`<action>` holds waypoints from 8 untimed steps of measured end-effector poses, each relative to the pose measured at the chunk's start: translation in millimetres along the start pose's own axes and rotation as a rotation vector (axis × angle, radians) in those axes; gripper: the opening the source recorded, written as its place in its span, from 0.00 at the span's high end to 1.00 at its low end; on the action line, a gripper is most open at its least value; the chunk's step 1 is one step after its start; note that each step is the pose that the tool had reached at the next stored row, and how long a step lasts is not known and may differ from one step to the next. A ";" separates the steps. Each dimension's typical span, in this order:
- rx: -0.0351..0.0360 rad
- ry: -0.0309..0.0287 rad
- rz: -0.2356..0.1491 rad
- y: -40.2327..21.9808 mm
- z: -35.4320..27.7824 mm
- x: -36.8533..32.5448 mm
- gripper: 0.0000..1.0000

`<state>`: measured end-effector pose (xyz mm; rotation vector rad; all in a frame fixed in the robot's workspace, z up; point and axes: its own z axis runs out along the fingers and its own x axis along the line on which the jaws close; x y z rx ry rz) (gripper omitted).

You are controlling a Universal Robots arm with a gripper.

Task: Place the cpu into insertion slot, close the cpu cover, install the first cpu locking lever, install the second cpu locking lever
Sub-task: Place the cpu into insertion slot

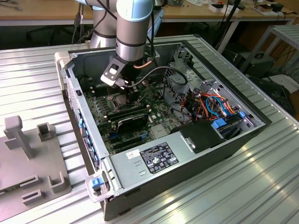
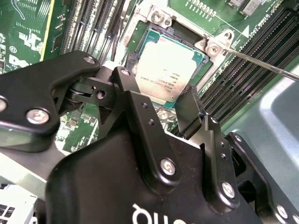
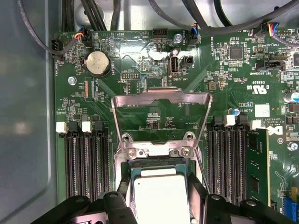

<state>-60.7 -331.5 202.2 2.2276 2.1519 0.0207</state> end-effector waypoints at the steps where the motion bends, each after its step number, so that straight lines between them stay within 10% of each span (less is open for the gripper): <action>1: 0.0002 0.0008 0.000 0.0 -0.1 -0.1 0.42; 8: 0.0005 0.0083 0.002 1.0 0.7 -1.4 0.42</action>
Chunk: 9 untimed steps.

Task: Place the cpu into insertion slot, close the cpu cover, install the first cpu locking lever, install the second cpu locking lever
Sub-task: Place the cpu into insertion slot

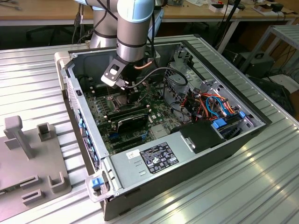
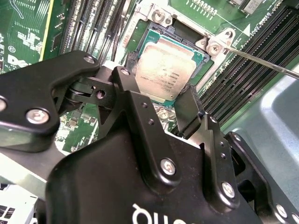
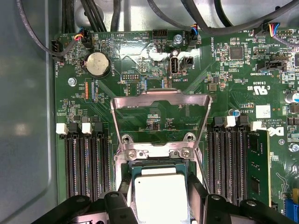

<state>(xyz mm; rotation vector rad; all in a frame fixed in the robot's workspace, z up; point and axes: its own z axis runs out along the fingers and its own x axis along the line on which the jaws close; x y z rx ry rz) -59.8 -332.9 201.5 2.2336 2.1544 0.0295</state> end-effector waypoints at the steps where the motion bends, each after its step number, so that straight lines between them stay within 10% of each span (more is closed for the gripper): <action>1: 0.0000 0.0000 0.000 0.0 0.0 0.0 0.42; 9: 0.0000 0.0001 0.000 0.0 0.0 0.0 0.42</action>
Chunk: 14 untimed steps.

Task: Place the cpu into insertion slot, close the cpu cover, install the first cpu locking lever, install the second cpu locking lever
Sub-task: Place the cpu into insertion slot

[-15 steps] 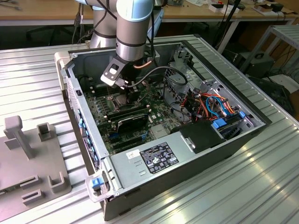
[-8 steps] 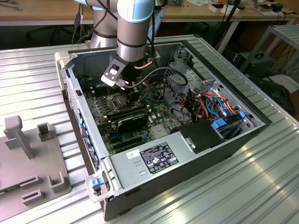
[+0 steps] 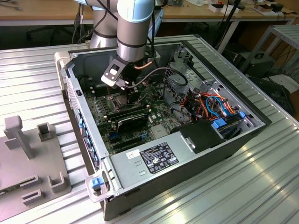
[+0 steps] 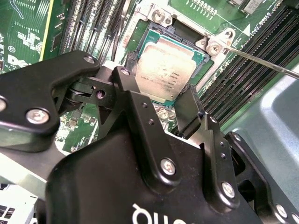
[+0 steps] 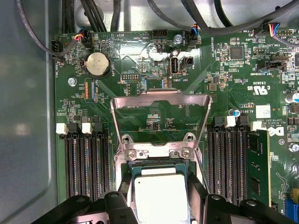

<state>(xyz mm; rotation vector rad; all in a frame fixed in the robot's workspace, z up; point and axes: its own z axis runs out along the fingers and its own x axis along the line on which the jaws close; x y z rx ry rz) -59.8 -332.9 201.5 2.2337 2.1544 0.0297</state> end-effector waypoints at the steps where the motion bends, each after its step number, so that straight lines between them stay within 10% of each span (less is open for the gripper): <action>1: 0.0000 0.0000 0.000 0.0 0.0 0.0 0.42; 14: 0.0009 -0.0020 0.069 1.2 0.1 -2.0 0.42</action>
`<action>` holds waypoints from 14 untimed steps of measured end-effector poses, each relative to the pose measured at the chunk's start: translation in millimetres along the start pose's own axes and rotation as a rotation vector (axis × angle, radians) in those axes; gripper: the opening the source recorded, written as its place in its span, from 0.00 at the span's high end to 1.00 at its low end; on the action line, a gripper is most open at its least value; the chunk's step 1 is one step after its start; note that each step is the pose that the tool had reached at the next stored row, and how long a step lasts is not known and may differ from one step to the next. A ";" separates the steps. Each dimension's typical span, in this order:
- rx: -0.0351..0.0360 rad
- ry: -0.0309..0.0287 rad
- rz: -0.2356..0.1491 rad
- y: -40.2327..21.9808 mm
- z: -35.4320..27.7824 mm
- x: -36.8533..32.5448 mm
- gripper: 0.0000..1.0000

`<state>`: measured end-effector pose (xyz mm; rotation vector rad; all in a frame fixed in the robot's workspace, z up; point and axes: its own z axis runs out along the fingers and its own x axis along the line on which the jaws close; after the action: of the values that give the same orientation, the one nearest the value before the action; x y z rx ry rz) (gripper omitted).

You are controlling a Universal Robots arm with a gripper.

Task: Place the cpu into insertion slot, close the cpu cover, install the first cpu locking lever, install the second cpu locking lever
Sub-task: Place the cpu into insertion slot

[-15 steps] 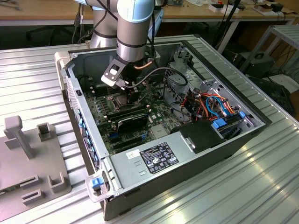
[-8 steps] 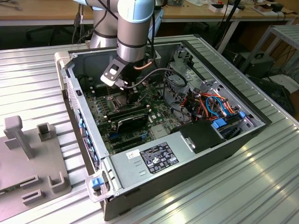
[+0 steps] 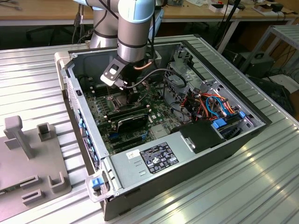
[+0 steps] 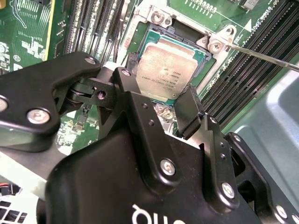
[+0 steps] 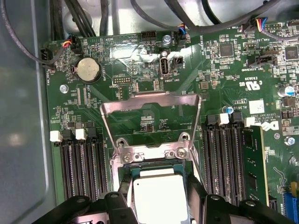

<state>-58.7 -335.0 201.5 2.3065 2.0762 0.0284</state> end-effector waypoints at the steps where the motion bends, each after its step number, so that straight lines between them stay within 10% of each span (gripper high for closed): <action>1: 0.0000 -0.0001 0.000 0.0 0.0 0.0 0.42; 14: 0.0013 0.0036 0.059 0.4 0.2 0.1 0.42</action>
<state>-58.2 -334.9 201.3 2.3699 2.0095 0.0331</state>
